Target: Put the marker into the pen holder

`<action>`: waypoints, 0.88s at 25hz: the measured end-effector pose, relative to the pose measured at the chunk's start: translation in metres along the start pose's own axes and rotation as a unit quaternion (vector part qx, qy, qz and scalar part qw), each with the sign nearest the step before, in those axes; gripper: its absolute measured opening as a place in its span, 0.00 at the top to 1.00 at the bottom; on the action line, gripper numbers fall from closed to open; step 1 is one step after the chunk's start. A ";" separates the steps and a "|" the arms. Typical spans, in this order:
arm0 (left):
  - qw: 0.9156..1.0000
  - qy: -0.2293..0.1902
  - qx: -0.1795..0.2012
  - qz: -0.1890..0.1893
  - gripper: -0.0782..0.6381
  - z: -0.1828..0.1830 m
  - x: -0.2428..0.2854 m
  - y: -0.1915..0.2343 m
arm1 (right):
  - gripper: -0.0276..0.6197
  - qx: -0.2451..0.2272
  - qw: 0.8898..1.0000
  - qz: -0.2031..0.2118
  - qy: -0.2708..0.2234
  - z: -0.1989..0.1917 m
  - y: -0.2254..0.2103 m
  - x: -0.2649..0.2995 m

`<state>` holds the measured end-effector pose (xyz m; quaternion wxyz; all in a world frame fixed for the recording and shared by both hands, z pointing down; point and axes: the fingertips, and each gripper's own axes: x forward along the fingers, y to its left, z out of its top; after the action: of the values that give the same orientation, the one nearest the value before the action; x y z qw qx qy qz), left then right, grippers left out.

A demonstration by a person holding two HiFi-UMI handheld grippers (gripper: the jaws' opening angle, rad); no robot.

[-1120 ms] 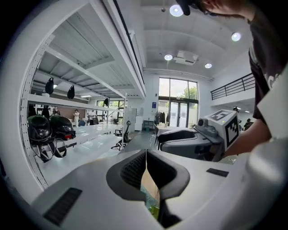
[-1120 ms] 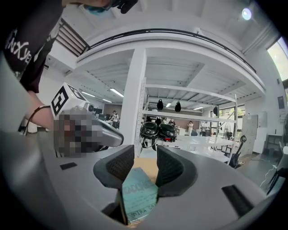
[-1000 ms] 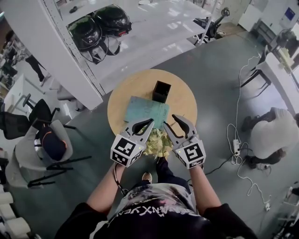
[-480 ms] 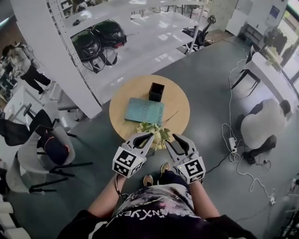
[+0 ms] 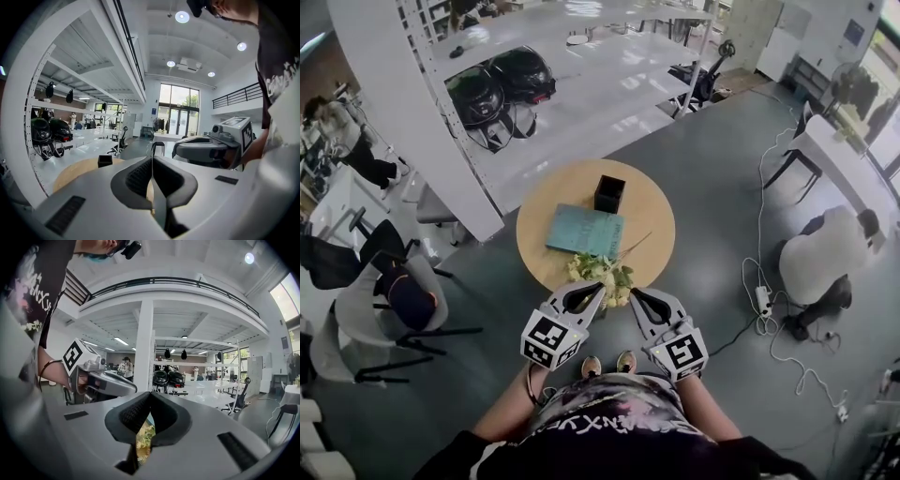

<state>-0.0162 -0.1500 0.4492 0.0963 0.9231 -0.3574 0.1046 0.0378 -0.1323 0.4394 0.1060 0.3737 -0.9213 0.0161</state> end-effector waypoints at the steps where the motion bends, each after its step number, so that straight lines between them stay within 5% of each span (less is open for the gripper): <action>1: 1.000 0.004 -0.001 0.001 0.85 -0.003 0.002 -0.001 | 0.95 0.000 1.000 0.003 0.000 0.000 -0.002 -0.001; 22: 1.000 0.012 0.001 0.017 0.85 0.003 0.040 0.007 | 0.95 -0.028 0.999 0.044 0.001 0.003 -0.033 0.011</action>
<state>0.0086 -0.1813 0.4570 0.0973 0.9156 -0.3720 0.1175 0.0526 -0.1637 0.4365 0.1166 0.3293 -0.9370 -0.0051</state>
